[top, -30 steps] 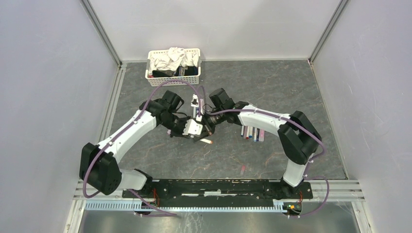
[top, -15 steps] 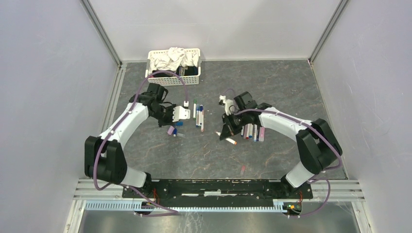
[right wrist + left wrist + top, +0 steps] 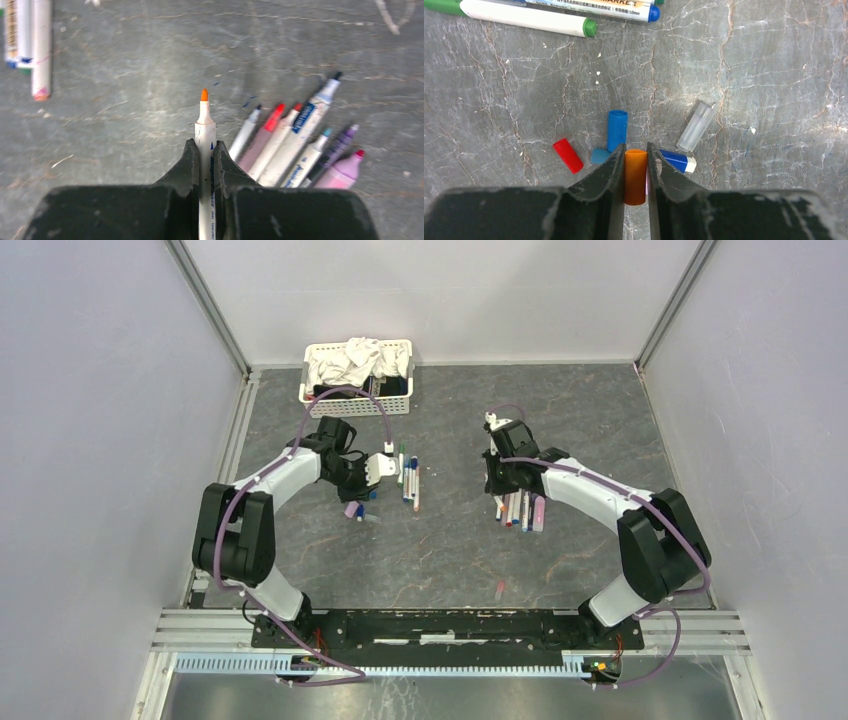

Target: Open the pen caps

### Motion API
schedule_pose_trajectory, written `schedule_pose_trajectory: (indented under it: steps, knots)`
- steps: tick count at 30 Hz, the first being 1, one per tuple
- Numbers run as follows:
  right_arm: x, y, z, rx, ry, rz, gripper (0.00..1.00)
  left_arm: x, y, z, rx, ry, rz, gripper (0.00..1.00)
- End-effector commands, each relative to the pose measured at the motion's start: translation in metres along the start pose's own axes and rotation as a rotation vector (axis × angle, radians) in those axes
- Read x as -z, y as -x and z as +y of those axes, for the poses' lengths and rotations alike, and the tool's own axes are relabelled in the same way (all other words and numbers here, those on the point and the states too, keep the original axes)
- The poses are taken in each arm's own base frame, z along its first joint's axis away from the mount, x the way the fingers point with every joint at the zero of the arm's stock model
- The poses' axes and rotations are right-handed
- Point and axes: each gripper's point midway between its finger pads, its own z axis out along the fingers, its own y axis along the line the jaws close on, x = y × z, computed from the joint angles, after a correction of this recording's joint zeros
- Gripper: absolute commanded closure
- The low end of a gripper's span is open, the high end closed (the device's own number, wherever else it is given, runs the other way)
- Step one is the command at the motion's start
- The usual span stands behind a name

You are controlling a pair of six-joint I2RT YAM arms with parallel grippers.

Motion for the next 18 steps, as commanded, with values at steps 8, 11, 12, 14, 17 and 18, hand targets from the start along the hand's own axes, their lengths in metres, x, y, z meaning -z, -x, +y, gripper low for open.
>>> schedule_pose_trajectory:
  steps: [8,11,12,14,17,18]
  knots:
    - [0.007,0.009,-0.066,-0.066,-0.360,-0.107,1.00,-0.003,0.006,0.006,0.061,0.026,-0.017,0.59]
    - [0.010,0.001,-0.081,-0.093,-0.403,-0.107,1.00,0.007,0.017,0.007,0.062,0.021,-0.040,0.50]
    - [0.011,-0.002,-0.085,-0.101,-0.418,-0.108,1.00,0.011,0.021,0.007,0.063,0.020,-0.048,0.49]
    - [0.012,-0.008,-0.093,-0.113,-0.439,-0.110,1.00,0.021,0.031,0.010,0.064,0.033,-0.065,0.47]
    - [0.010,-0.016,-0.098,-0.115,-0.450,-0.098,0.97,0.039,0.046,0.016,0.076,0.064,-0.089,0.45]
    - [0.009,-0.018,-0.098,-0.112,-0.450,-0.090,0.95,0.045,0.051,0.019,0.088,0.076,-0.096,0.40]
